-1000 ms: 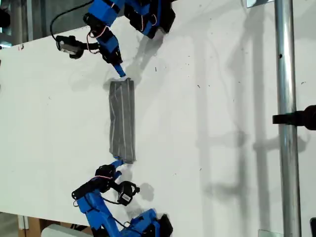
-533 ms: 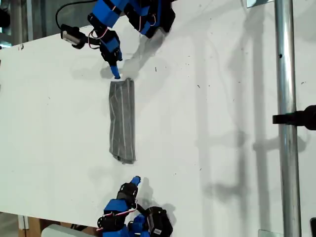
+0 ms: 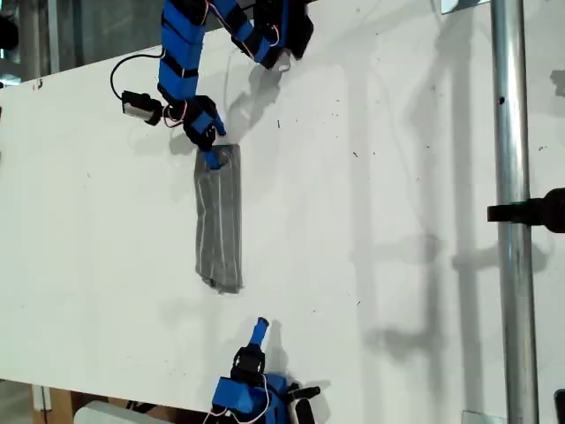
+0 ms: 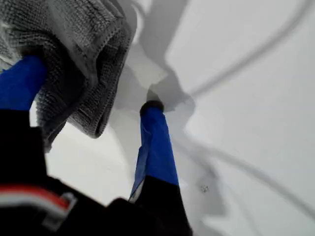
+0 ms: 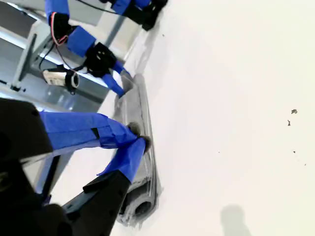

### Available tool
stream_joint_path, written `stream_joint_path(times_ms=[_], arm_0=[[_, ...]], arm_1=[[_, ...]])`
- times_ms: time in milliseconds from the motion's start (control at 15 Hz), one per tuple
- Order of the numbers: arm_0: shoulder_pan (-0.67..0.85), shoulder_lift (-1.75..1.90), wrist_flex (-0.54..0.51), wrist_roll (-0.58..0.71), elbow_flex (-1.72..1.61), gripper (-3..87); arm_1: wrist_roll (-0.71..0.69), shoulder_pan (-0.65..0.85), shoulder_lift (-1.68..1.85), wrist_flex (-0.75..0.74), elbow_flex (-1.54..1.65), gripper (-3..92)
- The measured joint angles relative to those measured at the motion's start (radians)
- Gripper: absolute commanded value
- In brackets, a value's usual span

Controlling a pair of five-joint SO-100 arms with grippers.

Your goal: Grasp corners of a towel and fold twice.

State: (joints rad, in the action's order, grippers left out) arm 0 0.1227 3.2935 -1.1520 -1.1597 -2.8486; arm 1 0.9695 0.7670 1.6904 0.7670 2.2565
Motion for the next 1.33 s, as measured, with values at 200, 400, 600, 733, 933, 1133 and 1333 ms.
stream_joint_path(times_ms=[200,400,600,733,933,1133,1333], arm_0=[[-0.02,0.066,-0.002,-0.009,-0.031,-1.6],[-0.02,0.086,-0.003,-0.012,-0.031,-1.6],[-0.021,0.107,-0.003,-0.012,-0.035,-1.6],[-0.028,0.123,-0.009,-0.005,-0.037,-1.6],[-0.026,0.14,-0.017,0.012,-0.037,-1.6],[-0.038,0.164,-0.021,0.012,-0.041,-1.6],[-0.041,0.167,-0.021,0.012,-0.063,-1.6]], arm_1=[[0.104,-0.11,-0.179,-0.141,-0.16,22.9],[0.112,-0.196,-0.258,-0.268,-0.224,0.8],[0.043,-0.199,-0.094,-0.015,-0.158,-0.2],[0.02,-0.172,0.186,0.236,-0.035,-0.2],[0.035,-0.181,0.618,0.615,0.017,-0.2],[0.13,-0.341,0.698,0.825,-0.107,-0.2],[0.153,-0.423,0.548,0.552,-0.196,-0.2]])
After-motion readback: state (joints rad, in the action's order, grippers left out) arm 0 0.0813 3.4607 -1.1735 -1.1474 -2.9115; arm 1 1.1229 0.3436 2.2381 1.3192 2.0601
